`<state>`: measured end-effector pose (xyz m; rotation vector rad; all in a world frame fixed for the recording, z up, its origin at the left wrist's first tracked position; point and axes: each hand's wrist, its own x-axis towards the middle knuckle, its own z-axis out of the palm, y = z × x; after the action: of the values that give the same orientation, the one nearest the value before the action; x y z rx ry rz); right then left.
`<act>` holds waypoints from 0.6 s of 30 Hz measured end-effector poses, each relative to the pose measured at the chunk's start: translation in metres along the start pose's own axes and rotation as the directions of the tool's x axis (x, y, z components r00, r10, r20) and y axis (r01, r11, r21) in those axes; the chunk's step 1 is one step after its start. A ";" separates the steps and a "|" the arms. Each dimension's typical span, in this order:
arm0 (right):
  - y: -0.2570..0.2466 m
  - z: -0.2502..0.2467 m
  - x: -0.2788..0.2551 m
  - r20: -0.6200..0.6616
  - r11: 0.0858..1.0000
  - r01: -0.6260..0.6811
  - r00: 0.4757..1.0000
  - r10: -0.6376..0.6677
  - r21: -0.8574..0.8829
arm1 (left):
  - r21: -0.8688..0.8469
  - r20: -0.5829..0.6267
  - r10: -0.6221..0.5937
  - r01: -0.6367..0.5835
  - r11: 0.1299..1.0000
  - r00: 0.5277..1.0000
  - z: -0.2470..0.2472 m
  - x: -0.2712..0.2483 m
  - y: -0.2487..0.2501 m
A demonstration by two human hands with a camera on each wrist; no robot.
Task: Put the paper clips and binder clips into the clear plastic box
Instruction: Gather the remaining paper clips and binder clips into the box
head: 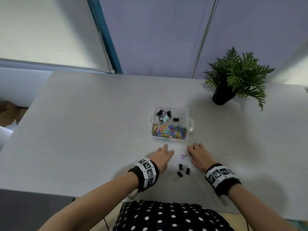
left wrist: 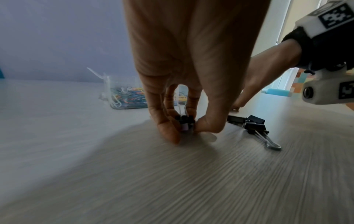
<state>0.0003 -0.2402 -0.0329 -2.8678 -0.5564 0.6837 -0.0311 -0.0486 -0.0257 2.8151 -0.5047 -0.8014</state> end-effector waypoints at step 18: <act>0.016 -0.016 0.000 0.032 0.999 0.027 0.999 -0.028 0.043 | -0.338 -0.328 -0.039 -0.079 0.938 0.944 -0.120 0.059 -0.020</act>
<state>0.0125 -0.2560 -0.0225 -2.8092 -0.5774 0.7305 0.0856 -0.0430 0.0417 2.5314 -0.3011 -0.3527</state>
